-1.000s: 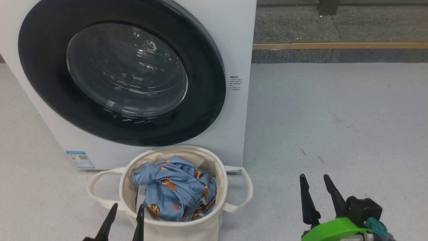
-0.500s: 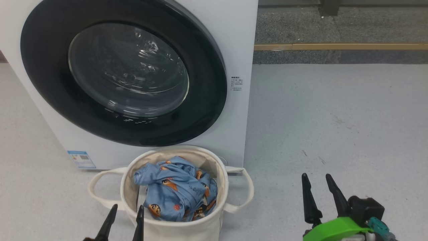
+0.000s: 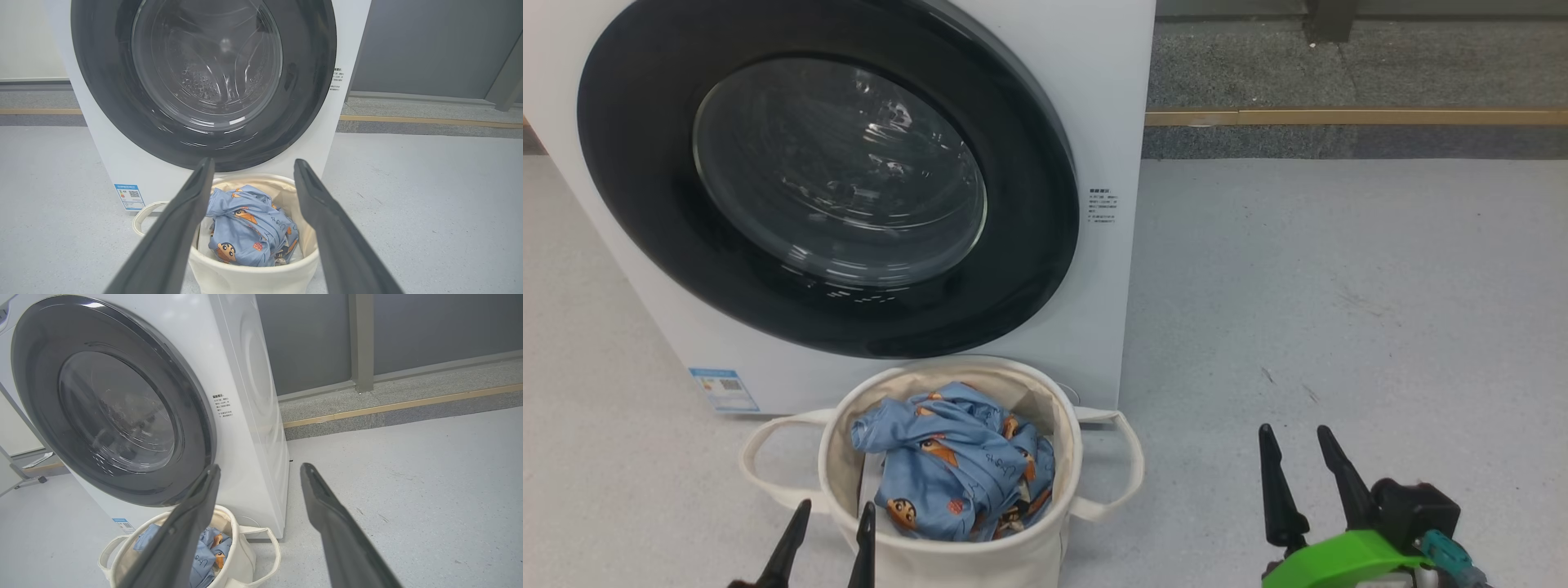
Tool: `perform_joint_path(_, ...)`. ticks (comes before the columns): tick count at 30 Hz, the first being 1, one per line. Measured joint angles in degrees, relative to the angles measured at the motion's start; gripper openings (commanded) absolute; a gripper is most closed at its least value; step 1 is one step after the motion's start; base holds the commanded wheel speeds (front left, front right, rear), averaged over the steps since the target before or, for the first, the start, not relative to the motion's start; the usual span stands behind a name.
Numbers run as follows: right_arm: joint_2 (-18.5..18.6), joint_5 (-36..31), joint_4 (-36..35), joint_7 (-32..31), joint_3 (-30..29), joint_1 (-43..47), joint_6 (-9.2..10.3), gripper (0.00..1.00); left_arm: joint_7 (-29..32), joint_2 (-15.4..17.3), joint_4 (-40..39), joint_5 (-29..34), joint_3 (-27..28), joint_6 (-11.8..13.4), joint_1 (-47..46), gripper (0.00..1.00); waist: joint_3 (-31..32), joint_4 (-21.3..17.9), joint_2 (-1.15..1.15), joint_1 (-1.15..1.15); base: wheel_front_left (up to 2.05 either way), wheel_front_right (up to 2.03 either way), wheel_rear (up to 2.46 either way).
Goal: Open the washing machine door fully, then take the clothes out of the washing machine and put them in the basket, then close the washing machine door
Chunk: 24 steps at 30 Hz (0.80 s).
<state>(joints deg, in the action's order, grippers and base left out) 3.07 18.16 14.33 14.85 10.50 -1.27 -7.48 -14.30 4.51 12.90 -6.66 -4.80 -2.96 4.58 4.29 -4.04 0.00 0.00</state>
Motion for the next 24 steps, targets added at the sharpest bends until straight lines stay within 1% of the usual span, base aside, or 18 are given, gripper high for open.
perform_joint_path(15,0.00,-0.01,0.01,0.00,0.54,-0.73,0.00,1.00,0.00,-0.09,0.46,-0.02,0.22,-0.16,-0.02,1.00,-0.50,0.28,0.00,0.00,0.00,0.00,0.00)
perform_joint_path(16,0.00,-0.01,0.01,0.00,0.54,-0.73,0.00,0.00,0.00,-0.09,0.46,-0.02,0.22,-0.16,-0.02,0.00,-0.50,0.28,0.00,0.00,0.00,0.00,0.00)
perform_joint_path(20,0.00,0.20,2.72,-0.08,0.64,0.85,0.00,0.00,0.30,-0.11,3.67,-0.13,0.03,-0.09,0.92,0.00,-0.55,0.32,0.00,0.00,0.00,0.00,0.00)
perform_joint_path(24,0.00,2.59,3.08,-0.25,0.48,2.04,0.00,0.00,1.35,-0.12,4.27,-2.70,0.21,-0.09,1.35,0.00,-0.64,0.46,0.00,0.03,0.00,0.00,0.00)
